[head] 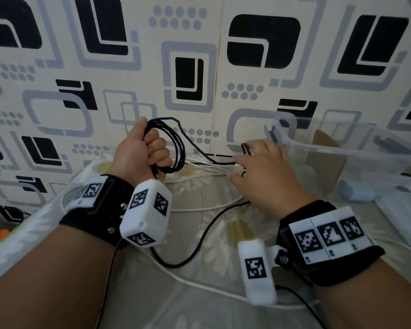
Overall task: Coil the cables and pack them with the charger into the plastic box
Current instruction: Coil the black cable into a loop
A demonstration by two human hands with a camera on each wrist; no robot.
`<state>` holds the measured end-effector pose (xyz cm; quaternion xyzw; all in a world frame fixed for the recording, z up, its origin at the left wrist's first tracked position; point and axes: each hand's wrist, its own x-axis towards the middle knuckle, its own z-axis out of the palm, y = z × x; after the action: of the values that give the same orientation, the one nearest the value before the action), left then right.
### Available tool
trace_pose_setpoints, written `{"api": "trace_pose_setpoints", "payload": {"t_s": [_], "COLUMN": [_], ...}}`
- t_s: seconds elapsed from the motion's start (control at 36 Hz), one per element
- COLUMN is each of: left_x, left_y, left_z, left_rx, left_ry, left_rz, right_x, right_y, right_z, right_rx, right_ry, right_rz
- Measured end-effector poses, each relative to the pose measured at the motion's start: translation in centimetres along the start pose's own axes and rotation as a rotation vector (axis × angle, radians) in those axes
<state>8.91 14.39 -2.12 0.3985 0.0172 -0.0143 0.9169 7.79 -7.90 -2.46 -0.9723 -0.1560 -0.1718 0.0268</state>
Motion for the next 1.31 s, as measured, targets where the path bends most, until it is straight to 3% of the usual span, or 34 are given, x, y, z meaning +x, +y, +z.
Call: {"api": "trace_pose_setpoints", "payload": {"t_s": [0.11,0.22,0.28,0.33,0.42,0.61,0.72,0.75,0.94,1.14,1.31], "left_x": [-0.3,-0.5,-0.6,-0.7,-0.9,-1.0,-0.6,-0.6,-1.3,-1.2,-0.9], "left_y": [-0.3,-0.6,-0.6,-0.6,-0.5,-0.6,-0.2,-0.2,-0.7,-0.5,-0.6], "left_z": [0.6,1.0,1.2,1.4,1.4,1.4,0.6,0.5,1.4,1.3,1.0], "left_rx": [0.081,0.107,0.114,0.114,0.103,0.068,-0.108,-0.141,-0.067,-0.025,-0.075], "left_ry": [-0.018,-0.063,-0.089,-0.125,-0.199,-0.419,-0.687,-0.7,-0.358,-0.296,-0.338], "left_rz": [-0.017,-0.031,-0.033,-0.044,-0.094,-0.228,-0.353,-0.356,-0.145,-0.141,-0.13], "right_x": [-0.2,0.0,-0.2,-0.5,-0.4,0.5,0.7,0.7,0.4,0.7,0.5], "right_y": [-0.2,-0.8,-1.2,-1.5,-1.6,-1.1,-0.8,-0.8,-1.2,-0.5,-0.8], "right_z": [-0.5,-0.6,-0.6,-0.3,0.8,2.5,2.9,2.9,2.5,2.4,2.4], "right_rx": [0.028,0.245,0.468,0.658,0.72,0.79,0.86,0.873,0.856,0.805,0.794], "right_ry": [0.024,0.109,0.051,-0.04,-0.09,0.042,0.084,0.062,-0.028,0.149,-0.033], "right_rz": [-0.036,-0.203,-0.258,-0.239,-0.175,-0.073,-0.009,-0.019,-0.091,0.006,-0.103]}}
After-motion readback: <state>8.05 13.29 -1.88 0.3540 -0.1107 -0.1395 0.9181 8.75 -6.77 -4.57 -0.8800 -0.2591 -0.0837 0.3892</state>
